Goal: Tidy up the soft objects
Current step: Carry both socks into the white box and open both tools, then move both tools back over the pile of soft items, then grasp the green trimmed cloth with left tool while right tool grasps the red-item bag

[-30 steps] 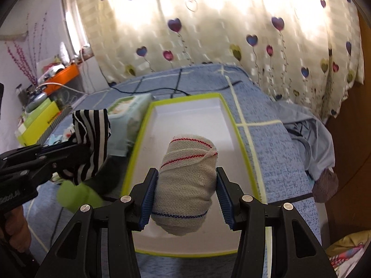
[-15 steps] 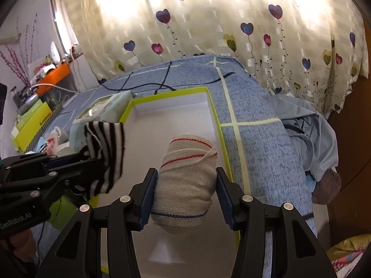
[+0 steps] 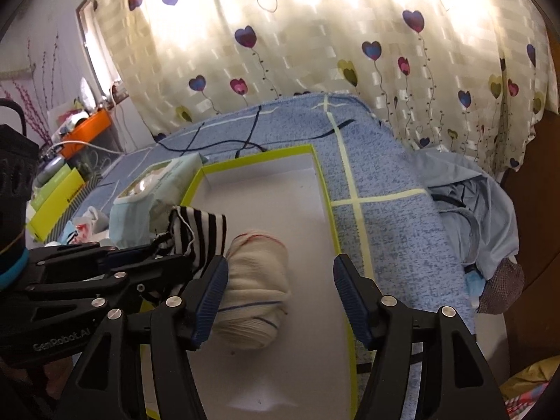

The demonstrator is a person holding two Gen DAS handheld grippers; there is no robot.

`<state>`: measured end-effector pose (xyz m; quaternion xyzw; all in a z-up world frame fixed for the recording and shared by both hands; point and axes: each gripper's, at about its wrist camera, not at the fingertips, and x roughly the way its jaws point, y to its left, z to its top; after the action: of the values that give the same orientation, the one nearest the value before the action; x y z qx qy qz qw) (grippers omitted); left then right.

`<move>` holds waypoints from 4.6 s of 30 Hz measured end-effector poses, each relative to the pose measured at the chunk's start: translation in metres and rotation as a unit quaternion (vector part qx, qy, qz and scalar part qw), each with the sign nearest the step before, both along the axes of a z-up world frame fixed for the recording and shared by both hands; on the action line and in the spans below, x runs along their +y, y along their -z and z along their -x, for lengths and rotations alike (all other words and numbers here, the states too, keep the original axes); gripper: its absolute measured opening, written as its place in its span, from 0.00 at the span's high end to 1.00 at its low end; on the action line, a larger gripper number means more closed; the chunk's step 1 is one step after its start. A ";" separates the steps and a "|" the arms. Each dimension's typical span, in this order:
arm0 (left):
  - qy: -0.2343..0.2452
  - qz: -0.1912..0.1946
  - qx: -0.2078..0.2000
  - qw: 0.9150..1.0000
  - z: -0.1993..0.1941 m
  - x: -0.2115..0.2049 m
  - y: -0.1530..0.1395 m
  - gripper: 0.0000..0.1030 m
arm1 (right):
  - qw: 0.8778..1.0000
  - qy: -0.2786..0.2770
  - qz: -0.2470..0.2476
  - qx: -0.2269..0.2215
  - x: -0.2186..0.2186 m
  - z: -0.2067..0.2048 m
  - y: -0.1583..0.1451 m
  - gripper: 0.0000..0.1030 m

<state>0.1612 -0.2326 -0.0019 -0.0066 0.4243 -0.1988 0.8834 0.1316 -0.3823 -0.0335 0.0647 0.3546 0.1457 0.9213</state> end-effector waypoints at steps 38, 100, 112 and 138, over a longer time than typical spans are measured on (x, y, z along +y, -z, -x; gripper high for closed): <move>-0.074 0.043 -0.069 0.994 0.095 0.116 -0.048 0.73 | 0.993 -0.092 0.026 -0.074 0.096 0.086 -0.063 0.35; -0.249 0.121 0.065 0.959 0.061 0.265 0.049 0.49 | 0.972 -0.219 0.077 -0.040 0.224 0.045 -0.049 0.35; -0.231 0.135 0.042 0.963 0.060 0.268 0.051 0.50 | 0.957 -0.251 0.143 0.009 0.286 0.002 -0.023 0.35; -0.225 0.138 0.043 0.964 0.060 0.272 0.050 0.52 | 0.955 -0.260 0.142 0.026 0.294 -0.023 -0.022 0.82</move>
<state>0.1017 0.0395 -0.0520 -0.2320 0.4178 -0.0511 0.8769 0.1542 -0.0885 -0.0112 -0.1577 0.3997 0.3265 0.8419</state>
